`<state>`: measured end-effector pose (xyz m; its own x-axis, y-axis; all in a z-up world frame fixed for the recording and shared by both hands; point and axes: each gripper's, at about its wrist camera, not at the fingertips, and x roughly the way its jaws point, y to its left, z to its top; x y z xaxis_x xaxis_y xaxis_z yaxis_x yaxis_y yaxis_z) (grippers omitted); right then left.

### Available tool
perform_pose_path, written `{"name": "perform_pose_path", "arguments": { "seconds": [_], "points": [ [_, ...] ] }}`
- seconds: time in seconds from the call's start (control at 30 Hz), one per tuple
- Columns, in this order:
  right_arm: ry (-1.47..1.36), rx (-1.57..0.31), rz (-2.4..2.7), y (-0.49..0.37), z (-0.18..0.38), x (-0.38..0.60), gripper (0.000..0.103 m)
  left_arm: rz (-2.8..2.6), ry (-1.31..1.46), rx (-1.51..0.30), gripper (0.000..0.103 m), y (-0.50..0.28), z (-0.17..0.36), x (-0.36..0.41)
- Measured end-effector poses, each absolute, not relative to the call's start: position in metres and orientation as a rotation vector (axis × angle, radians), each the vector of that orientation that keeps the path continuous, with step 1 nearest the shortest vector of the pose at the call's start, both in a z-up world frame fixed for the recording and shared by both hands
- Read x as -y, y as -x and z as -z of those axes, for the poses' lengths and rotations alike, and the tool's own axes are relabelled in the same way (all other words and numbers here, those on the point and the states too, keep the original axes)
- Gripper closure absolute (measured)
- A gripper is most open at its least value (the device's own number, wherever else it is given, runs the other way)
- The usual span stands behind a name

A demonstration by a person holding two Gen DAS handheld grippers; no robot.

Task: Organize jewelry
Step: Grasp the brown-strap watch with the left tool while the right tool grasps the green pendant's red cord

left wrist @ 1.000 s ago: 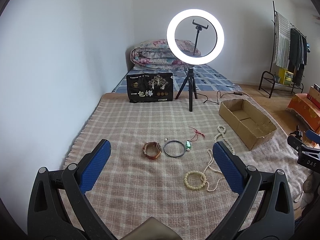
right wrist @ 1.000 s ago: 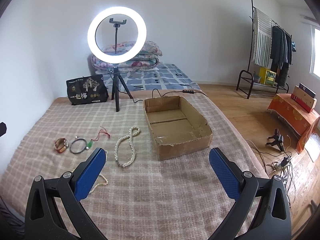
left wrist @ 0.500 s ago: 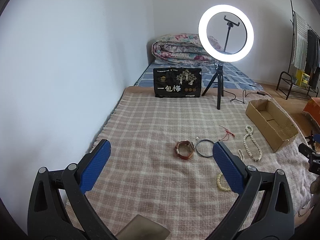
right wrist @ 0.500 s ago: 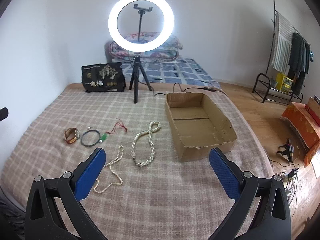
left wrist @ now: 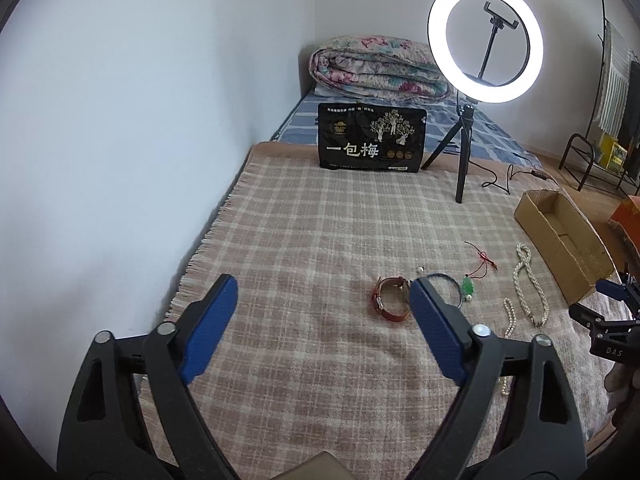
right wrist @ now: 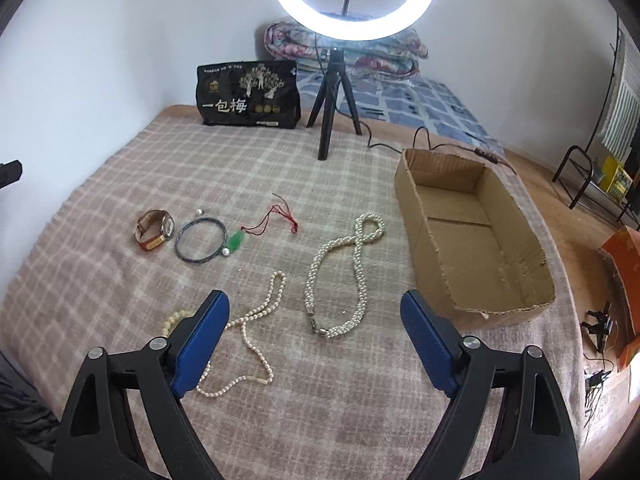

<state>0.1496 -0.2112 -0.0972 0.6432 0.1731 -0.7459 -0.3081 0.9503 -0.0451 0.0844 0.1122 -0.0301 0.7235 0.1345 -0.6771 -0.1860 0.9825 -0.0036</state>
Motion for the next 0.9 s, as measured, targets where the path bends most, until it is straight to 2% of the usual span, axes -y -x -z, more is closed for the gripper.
{"name": "perform_pose_path", "arguments": {
  "seconds": [0.07,0.13,0.23,0.27,0.33,0.43,0.6,0.77,0.9],
  "points": [
    [0.183,-0.844,-0.298,-0.159,0.101,0.204,0.026,-0.154,0.092,-0.78,0.026,-0.097,0.037,-0.111],
    [0.178,-0.86,-0.309,-0.169,0.105,0.199,0.027,-0.138,0.094,-0.818,0.036,-0.109,0.045,-0.108],
    [0.154,-0.898,-0.348,-0.186,0.114,0.187,0.027,-0.103,0.091,-0.881,0.045,-0.127,0.06,-0.101],
    [0.142,-0.915,-0.363,-0.192,0.117,0.183,0.029,-0.093,0.11,-0.908,0.047,-0.133,0.066,-0.102],
    [0.115,-0.951,-0.397,-0.203,0.124,0.175,0.036,-0.083,0.14,-0.956,0.059,-0.143,0.078,-0.103],
    [0.066,-0.992,-0.422,-0.22,0.133,0.165,0.039,-0.07,0.156,-0.998,0.066,-0.152,0.091,-0.101],
    [-0.036,-1.06,-0.448,-0.249,0.15,0.155,0.043,-0.04,0.214,-1.055,0.073,-0.166,0.106,-0.105],
    [-0.135,-1.155,-0.47,-0.271,0.171,0.148,0.059,-0.033,0.271,-1.107,0.077,-0.179,0.12,-0.111],
    [-0.207,-1.196,-0.444,-0.285,0.185,0.147,0.06,-0.019,0.283,-1.124,0.077,-0.188,0.125,-0.11]
  ]
}}
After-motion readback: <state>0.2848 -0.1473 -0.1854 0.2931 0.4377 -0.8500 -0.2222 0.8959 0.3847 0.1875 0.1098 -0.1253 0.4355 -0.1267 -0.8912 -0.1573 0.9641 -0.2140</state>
